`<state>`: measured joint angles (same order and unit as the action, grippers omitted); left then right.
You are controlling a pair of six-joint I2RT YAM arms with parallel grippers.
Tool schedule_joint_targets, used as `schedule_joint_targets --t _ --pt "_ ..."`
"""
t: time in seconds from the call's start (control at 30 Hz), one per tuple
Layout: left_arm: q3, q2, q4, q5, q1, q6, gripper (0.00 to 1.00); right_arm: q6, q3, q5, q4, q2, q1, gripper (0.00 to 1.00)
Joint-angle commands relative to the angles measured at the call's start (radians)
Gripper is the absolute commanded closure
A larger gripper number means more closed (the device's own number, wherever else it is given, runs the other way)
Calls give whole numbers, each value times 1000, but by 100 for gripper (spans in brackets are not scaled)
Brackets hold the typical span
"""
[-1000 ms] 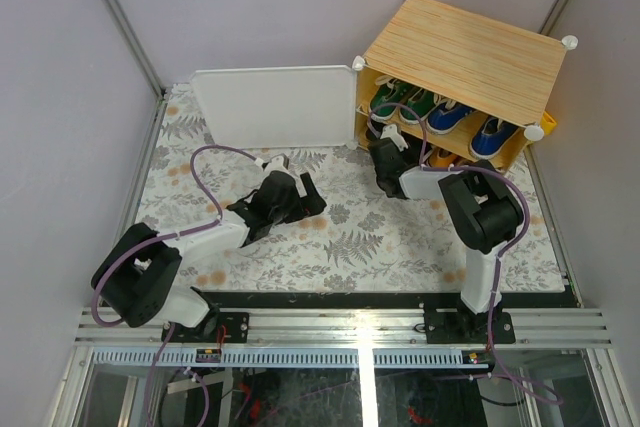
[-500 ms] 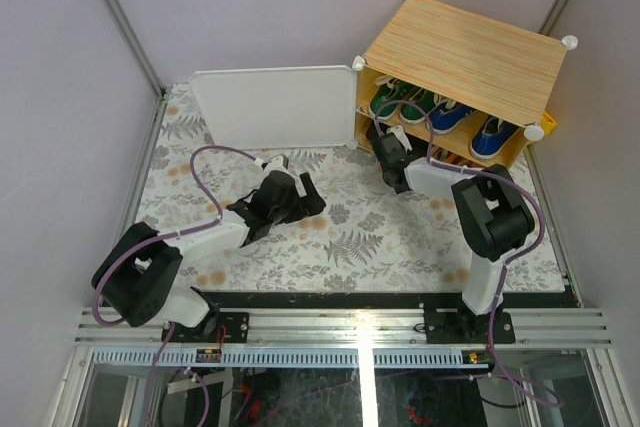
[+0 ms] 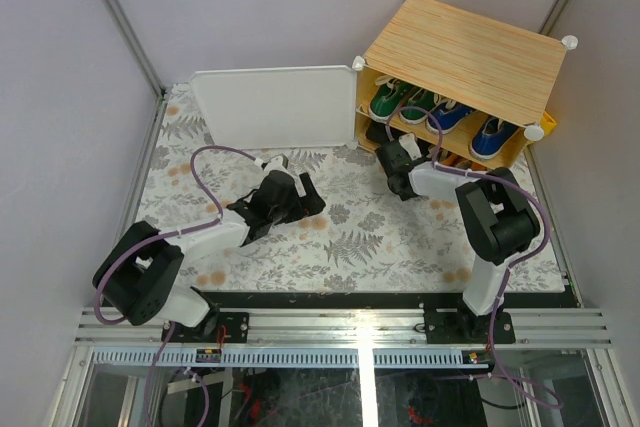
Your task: Place and organize the shoes in the shoe cabinet
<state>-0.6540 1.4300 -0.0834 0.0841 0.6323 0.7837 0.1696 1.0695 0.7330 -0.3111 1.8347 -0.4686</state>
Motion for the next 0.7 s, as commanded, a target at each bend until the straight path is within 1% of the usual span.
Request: schedule_joint_targets --t 0.0,0.07,0.2,0.3,0.37,0.43,0.6,0.67 --pt "13 2 -61 0 -11 -2 8 -6 -36 210 132 -19 24 73" --pt "16 2 -61 -1 -13 -3 8 -20 -40 269 172 -6 42 74" --pt "17 3 -66 -4 -14 -2 9 -71 -88 308 305 -4 78 75" --pt "20 3 -70 -5 -16 0 9 -84 -88 342 314 7 88 76" --pt "24 4 -71 -8 -15 3 9 -65 -77 323 277 8 87 76" --pt "26 2 -79 -12 -16 6 8 -32 -78 269 233 -11 84 77" --pt "30 -2 -80 -18 -16 8 8 2 -141 198 184 -101 50 77" --pt "30 -4 -80 -18 -16 8 9 17 -174 140 179 -150 45 76"
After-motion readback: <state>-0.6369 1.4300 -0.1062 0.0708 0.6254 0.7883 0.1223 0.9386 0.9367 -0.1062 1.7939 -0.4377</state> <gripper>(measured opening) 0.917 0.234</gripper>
